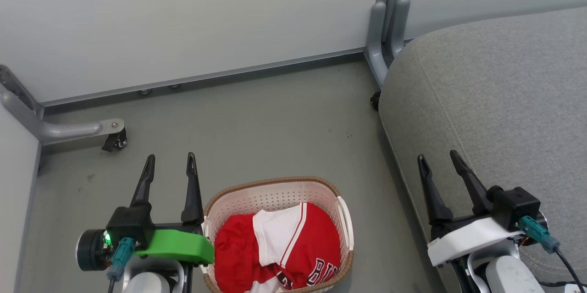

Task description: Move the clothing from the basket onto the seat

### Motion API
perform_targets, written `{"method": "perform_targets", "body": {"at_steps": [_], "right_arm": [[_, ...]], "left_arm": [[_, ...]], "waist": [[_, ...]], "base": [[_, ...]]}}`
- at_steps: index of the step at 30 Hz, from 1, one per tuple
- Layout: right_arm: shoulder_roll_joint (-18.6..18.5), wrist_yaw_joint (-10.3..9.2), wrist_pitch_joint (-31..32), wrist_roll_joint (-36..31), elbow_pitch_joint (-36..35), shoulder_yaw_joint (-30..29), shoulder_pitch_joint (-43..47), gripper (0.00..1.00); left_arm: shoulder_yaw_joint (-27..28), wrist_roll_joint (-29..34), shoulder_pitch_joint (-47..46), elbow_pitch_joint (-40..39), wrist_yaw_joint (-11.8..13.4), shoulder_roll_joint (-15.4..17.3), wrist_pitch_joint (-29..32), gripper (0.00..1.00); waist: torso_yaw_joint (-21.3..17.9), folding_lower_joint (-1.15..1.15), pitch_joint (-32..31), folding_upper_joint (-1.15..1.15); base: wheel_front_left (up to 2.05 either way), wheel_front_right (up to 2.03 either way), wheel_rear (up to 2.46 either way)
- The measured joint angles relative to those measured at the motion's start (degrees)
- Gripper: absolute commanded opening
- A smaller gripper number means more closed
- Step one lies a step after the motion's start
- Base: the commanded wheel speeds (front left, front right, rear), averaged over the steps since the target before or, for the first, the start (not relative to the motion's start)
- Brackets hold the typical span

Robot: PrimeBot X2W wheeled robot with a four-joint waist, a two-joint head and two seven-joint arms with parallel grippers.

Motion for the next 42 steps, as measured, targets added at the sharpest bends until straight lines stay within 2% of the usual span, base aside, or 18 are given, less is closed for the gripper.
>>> {"method": "perform_targets", "body": {"at_steps": [9, 42], "right_arm": [[0.0, 0.00, -0.9, -3.4, 0.9, -0.1, 0.0, 1.00], [0.0, 0.01, -0.9, -3.6, 3.2, 0.2, -1.4, 1.00]], "left_arm": [[-0.4, 1.9, 0.0, 1.6, -0.3, 0.0, -0.9, 1.00], [-0.9, 2.0, -1.5, 3.3, -1.1, 0.1, -1.0, 1.00]], "waist": [[0.1, 0.00, -0.2, 0.00], [-0.4, 0.00, 0.6, 0.00]], "base": [[0.00, 0.00, 0.00], [0.00, 0.00, 0.00]]}}
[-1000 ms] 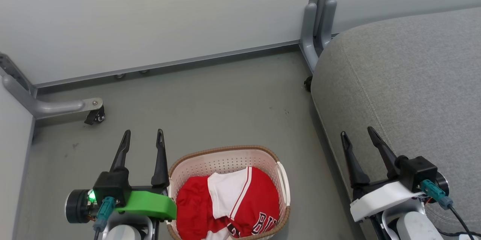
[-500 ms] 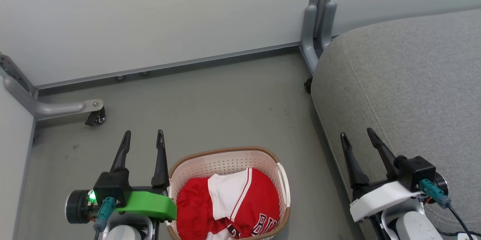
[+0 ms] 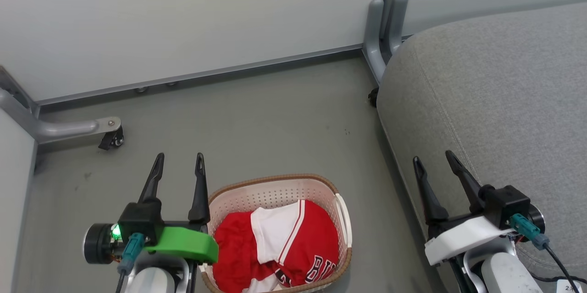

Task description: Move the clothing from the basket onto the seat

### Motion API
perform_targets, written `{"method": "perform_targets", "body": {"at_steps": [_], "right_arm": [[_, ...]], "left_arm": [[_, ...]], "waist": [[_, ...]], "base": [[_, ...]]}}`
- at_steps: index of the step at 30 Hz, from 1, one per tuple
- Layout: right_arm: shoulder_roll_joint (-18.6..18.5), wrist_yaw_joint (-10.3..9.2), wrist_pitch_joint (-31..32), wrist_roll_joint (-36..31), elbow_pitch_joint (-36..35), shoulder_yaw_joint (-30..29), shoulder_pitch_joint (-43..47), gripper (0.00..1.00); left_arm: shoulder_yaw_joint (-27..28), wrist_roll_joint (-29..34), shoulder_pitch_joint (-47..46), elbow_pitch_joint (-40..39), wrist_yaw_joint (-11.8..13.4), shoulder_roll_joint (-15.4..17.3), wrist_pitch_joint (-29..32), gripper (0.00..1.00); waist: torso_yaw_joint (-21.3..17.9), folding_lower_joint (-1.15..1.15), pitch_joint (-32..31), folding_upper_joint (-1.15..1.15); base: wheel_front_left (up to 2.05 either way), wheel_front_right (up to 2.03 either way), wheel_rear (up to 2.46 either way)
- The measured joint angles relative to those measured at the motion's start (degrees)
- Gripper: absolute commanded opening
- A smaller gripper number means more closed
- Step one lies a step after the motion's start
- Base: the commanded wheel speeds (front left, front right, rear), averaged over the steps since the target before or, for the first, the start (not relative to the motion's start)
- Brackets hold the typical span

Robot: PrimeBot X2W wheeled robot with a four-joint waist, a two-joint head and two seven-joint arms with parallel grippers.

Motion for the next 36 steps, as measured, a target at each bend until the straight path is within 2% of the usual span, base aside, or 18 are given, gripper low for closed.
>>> {"method": "perform_targets", "body": {"at_steps": [8, 15, 27, 36], "right_arm": [[0.0, 0.00, 0.0, 0.0, -2.8, 0.5, -2.9, 1.00], [-0.1, 0.00, 0.0, 0.1, -6.1, 1.7, -8.8, 1.00], [-0.1, 0.01, 0.0, 2.9, -11.0, 3.4, -17.7, 1.00], [-0.2, 0.01, -0.1, 4.1, -13.3, 4.3, -21.1, 1.00]], "left_arm": [[-2.2, 2.8, -5.8, 3.7, -2.6, 0.0, 0.0, 1.00], [-4.8, 4.9, -13.3, 9.8, -4.8, 0.0, 0.0, 1.00], [-9.6, 8.5, -26.4, 27.5, -7.4, 1.8, 0.0, 1.00], [-11.5, 9.2, -35.3, 41.5, -7.8, 2.1, 0.0, 1.00]], "waist": [[-2.0, 0.00, 3.3, 0.00], [-5.2, 0.00, 8.4, 0.00], [-12.4, 0.00, 20.1, 0.00], [-16.0, 0.00, 29.4, 0.00]], "base": [[0.00, 0.00, 0.00], [0.00, 0.00, 0.00], [0.00, 0.00, 0.00], [0.00, 0.00, 0.00]]}}
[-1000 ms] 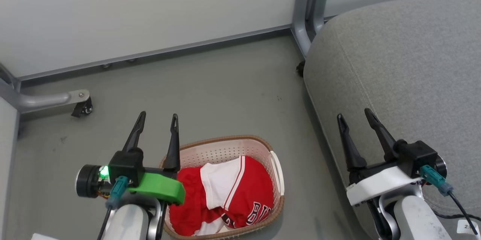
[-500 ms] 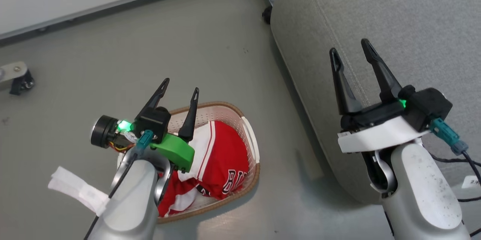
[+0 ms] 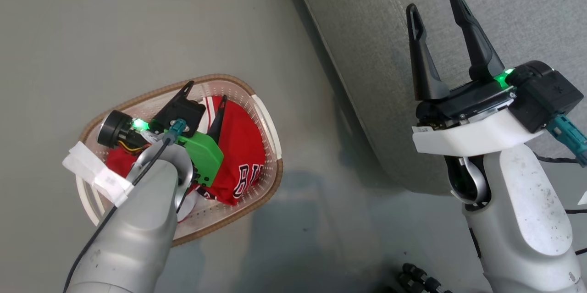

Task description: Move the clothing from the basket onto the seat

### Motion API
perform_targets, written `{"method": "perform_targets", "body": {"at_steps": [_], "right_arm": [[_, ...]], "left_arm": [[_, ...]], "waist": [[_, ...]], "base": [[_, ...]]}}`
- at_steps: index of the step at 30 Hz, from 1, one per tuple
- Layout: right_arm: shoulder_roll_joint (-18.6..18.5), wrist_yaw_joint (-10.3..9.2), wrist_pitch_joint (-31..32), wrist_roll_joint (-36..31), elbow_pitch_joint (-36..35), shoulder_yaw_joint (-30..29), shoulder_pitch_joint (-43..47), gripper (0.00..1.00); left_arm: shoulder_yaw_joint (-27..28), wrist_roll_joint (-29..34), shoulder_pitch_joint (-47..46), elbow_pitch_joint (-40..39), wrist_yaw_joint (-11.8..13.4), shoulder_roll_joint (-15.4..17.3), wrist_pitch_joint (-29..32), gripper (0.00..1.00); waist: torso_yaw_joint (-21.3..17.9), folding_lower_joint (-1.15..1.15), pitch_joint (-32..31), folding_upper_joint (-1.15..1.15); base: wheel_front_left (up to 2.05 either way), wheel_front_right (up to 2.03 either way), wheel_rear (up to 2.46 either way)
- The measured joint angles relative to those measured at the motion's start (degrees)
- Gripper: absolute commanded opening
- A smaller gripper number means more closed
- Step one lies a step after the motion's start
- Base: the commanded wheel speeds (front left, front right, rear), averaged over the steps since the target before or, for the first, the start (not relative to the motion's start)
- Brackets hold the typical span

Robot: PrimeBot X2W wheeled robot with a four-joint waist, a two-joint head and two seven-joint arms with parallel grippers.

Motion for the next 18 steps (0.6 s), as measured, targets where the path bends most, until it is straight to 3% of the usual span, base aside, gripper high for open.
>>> {"method": "perform_targets", "body": {"at_steps": [11, 18], "right_arm": [[0.0, 0.00, 0.0, 0.6, -2.5, 1.4, -3.7, 1.00], [0.0, 0.00, 0.0, 0.6, -4.2, 1.5, -4.8, 1.00]], "left_arm": [[-2.1, 0.5, -7.7, 14.9, -0.3, 0.3, 1.3, 1.00], [-3.0, 0.6, -10.8, 18.3, -0.4, 0.4, 4.5, 1.00]], "waist": [[-2.8, 0.00, 10.5, 0.00], [-4.2, 0.01, 15.9, 0.00]], "base": [[0.00, 0.00, 0.00], [0.00, 0.00, 0.00]]}}
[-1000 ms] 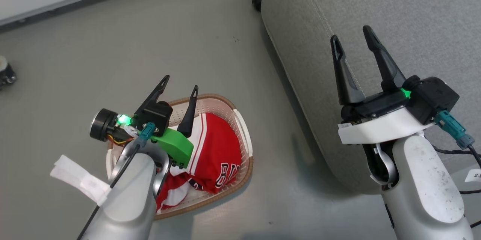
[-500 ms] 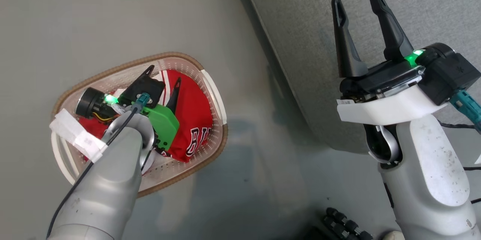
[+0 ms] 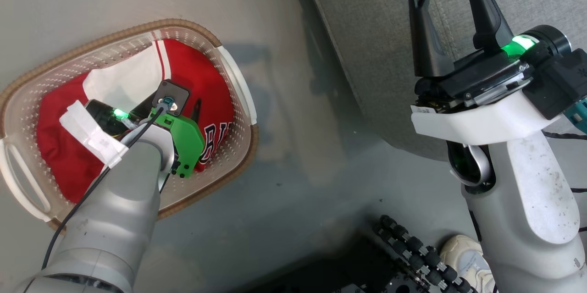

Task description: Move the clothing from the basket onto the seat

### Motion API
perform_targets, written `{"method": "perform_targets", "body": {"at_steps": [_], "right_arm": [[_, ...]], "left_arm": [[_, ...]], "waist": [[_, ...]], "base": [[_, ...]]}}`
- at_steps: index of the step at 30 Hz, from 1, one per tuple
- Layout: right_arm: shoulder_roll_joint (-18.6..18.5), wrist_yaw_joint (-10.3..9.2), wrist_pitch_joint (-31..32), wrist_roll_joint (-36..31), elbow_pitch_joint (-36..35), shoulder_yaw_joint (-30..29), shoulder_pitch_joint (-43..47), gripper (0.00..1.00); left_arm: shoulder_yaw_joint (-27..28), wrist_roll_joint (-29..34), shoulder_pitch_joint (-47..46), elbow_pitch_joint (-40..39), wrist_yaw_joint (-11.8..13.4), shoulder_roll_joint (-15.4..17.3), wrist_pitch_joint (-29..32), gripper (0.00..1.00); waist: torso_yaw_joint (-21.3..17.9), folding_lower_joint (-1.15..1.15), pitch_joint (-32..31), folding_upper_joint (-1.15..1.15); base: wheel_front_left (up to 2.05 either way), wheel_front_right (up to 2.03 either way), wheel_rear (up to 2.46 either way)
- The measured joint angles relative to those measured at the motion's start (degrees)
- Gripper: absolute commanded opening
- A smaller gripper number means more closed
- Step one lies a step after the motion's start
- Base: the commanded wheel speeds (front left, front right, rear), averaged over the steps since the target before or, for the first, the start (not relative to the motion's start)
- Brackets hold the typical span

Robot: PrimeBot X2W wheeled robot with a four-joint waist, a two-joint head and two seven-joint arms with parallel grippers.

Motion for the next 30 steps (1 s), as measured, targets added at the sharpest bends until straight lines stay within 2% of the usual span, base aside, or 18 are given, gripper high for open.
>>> {"method": "perform_targets", "body": {"at_steps": [6, 15, 22, 23, 24, 30], "right_arm": [[0.0, 0.00, 0.0, 0.0, -1.5, 0.0, -0.3, 1.00], [0.0, 0.00, 0.0, -0.3, -5.4, -0.1, -0.5, 1.00], [0.0, 0.00, 0.0, -2.7, -7.5, -0.5, 0.8, 1.00], [0.0, 0.00, 0.0, -3.1, -7.8, -0.6, 1.2, 1.00], [0.0, 0.00, 0.0, -3.4, -7.9, -0.6, 1.5, 1.00], [0.0, 0.00, 0.0, -3.7, -8.2, -0.6, 1.5, 1.00]], "left_arm": [[-1.5, 0.6, -2.0, 1.0, 0.8, 0.7, 5.3, 1.00], [-3.9, 2.2, -4.8, 1.4, 1.6, 1.5, 9.6, 1.00], [-6.8, 3.6, -5.1, 1.5, 1.8, 0.5, 13.8, 1.00], [-7.3, 3.7, -5.1, 1.5, 1.8, 0.2, 14.2, 0.56], [-7.7, 4.0, -5.2, 1.5, 2.0, -0.1, 14.3, 0.00], [-9.4, 4.2, -5.8, 1.6, 3.8, -1.5, 14.8, 0.00]], "waist": [[-0.6, 0.00, 3.8, 0.00], [-0.9, 0.00, 8.8, 0.00], [0.8, 0.00, 10.7, 0.00], [1.2, 0.00, 10.8, 0.00], [1.6, -0.01, 10.8, 0.00], [2.5, -0.01, 10.9, 0.00]], "base": [[0.00, 0.00, 0.00], [0.00, 0.00, 0.00], [0.07, 0.07, 0.07], [0.03, 0.03, 0.03], [0.00, 0.00, 0.00], [0.00, 0.00, 0.00]]}}
